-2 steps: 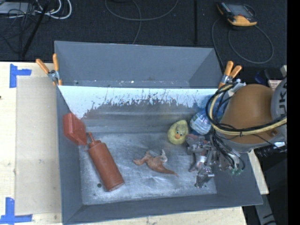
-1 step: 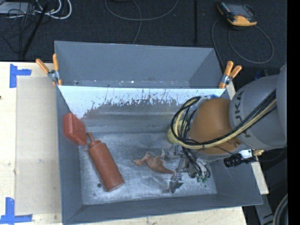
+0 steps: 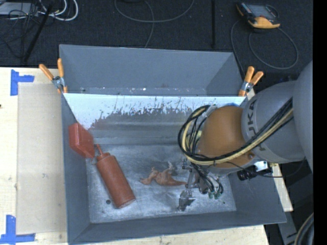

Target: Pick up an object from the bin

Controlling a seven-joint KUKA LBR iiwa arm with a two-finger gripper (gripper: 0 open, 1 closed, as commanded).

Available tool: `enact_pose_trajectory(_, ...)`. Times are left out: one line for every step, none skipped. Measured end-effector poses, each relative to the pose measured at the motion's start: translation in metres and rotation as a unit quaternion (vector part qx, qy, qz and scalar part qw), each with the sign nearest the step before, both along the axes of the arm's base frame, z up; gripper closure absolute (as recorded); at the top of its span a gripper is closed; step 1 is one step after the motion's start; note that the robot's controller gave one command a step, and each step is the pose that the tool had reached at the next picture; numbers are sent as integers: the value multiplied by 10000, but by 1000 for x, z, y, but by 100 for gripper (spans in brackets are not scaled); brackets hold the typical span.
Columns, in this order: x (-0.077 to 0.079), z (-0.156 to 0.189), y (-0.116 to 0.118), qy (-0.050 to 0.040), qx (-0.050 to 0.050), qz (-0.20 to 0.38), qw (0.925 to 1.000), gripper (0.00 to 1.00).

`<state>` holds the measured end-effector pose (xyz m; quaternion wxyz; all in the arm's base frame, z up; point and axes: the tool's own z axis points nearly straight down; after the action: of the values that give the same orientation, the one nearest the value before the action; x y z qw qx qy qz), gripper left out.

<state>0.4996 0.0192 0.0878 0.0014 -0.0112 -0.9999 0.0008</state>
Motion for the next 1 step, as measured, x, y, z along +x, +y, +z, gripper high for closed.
enact_pose_trajectory(6, 21, 5, -28, 9, -333, 9994, 0)
